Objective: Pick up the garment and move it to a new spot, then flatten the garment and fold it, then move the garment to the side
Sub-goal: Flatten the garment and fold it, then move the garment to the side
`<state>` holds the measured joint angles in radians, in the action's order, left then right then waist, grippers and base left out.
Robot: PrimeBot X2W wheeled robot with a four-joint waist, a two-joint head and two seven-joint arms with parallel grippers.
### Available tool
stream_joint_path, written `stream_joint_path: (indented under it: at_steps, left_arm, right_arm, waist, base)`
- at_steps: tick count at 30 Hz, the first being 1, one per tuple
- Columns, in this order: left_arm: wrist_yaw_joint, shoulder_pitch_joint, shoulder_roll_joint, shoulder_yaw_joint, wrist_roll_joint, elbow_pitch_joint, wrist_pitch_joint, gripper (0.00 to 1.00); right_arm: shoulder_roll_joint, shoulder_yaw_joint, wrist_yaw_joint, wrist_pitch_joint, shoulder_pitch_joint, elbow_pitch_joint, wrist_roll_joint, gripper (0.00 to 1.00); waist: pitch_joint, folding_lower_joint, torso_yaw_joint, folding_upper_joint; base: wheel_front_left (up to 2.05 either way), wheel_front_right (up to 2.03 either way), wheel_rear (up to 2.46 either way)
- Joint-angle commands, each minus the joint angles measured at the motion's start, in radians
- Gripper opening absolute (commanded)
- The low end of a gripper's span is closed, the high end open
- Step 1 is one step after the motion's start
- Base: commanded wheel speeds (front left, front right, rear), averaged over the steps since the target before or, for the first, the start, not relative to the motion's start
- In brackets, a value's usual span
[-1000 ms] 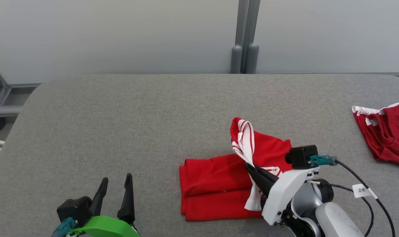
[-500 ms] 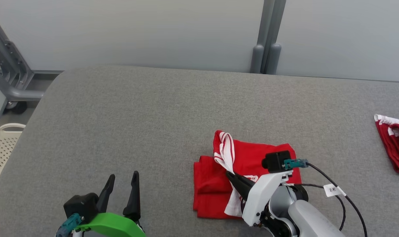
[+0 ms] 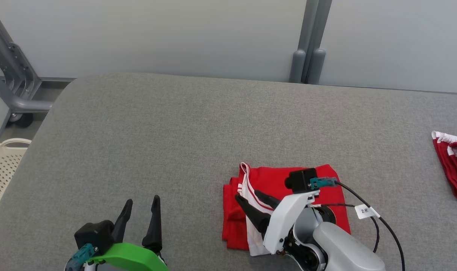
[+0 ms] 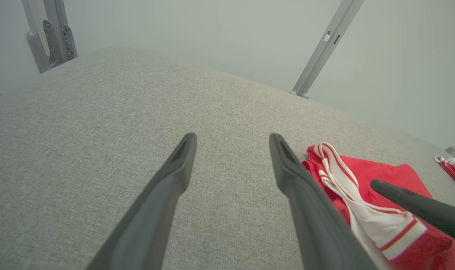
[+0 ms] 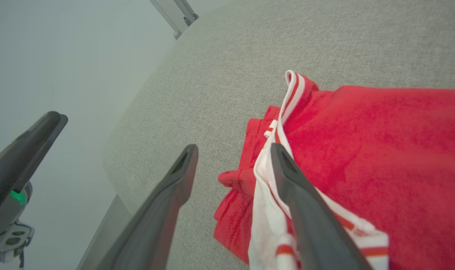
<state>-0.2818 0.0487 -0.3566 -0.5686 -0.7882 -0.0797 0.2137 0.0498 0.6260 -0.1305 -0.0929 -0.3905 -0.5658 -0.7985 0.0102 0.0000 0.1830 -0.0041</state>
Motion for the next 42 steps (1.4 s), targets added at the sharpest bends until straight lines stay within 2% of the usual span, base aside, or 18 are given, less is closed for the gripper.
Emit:
stream_joint_path:
  at_steps: [1, 5, 10, 23, 28, 29, 30, 31, 35, 42]
  left_arm:
    - [-0.001, 0.012, 0.002, 0.0, 0.007, -0.002, 0.005, 1.0]
    - [-0.003, 0.011, 0.002, -0.001, 0.006, -0.002, 0.007, 1.0]
    - [-0.006, 0.005, -0.001, -0.003, 0.007, 0.003, 0.006, 1.0]
    - [-0.016, -0.001, -0.003, -0.013, 0.011, 0.021, 0.002, 1.0]
    - [-0.014, -0.001, -0.002, -0.016, 0.009, 0.022, 0.002, 1.0]
    - [-0.014, 0.0, -0.002, -0.017, 0.009, 0.021, 0.001, 1.0]
    - [-0.012, 0.001, -0.002, -0.018, 0.008, 0.021, 0.0, 1.0]
    - [-0.011, 0.003, -0.002, -0.02, 0.008, 0.021, 0.0, 1.0]
    - [-0.011, 0.01, 0.001, -0.022, 0.009, 0.023, -0.001, 1.0]
    - [-0.01, 0.024, 0.001, -0.027, 0.014, 0.032, -0.002, 1.0]
  right_arm:
    - [0.002, 0.011, 0.0, 0.018, -0.017, 0.007, -0.019, 1.0]
    - [0.003, 0.022, 0.0, 0.061, -0.035, 0.028, -0.044, 1.0]
    - [0.002, -0.017, 0.0, 0.109, -0.042, 0.034, -0.014, 1.0]
    - [0.002, -0.267, 0.0, 0.136, 0.041, 0.06, 0.142, 1.0]
    - [0.002, -0.322, 0.0, 0.123, 0.069, 0.094, 0.183, 1.0]
    - [0.002, -0.334, 0.0, 0.122, 0.076, 0.102, 0.196, 0.91]
    - [0.002, -0.343, 0.0, 0.119, 0.081, 0.106, 0.21, 0.62]
    - [0.002, -0.35, 0.0, 0.118, 0.086, 0.112, 0.222, 0.43]
    - [0.002, -0.362, 0.0, 0.122, 0.1, 0.114, 0.258, 0.0]
    - [0.002, -0.311, 0.0, 0.149, 0.096, 0.028, 0.264, 0.0]
  waist:
    - [0.001, 0.0, -0.004, 0.0041]
    - [0.002, 0.0, -0.016, 0.0041]
    - [0.005, 0.0, -0.033, 0.0041]
    - [0.007, 0.0, -0.064, 0.0041]
    - [0.005, 0.0, -0.067, 0.0041]
    - [0.005, 0.0, -0.067, 0.0041]
    - [0.004, 0.0, -0.066, 0.0041]
    - [0.003, 0.0, -0.064, 0.0041]
    - [-0.001, 0.0, -0.049, 0.0041]
    - [-0.012, 0.0, 0.01, 0.0041]
  base:
    - [0.0, 0.0, 0.0]
    - [0.0, 0.0, 0.0]
    - [0.0, 0.0, 0.0]
    - [0.0, 0.0, 0.0]
    - [0.0, 0.0, 0.0]
    - [0.0, 0.0, 0.0]
    - [0.0, 0.0, 0.0]
    - [0.0, 0.0, 0.0]
    - [0.0, 0.0, 0.0]
    - [0.0, 0.0, 0.0]
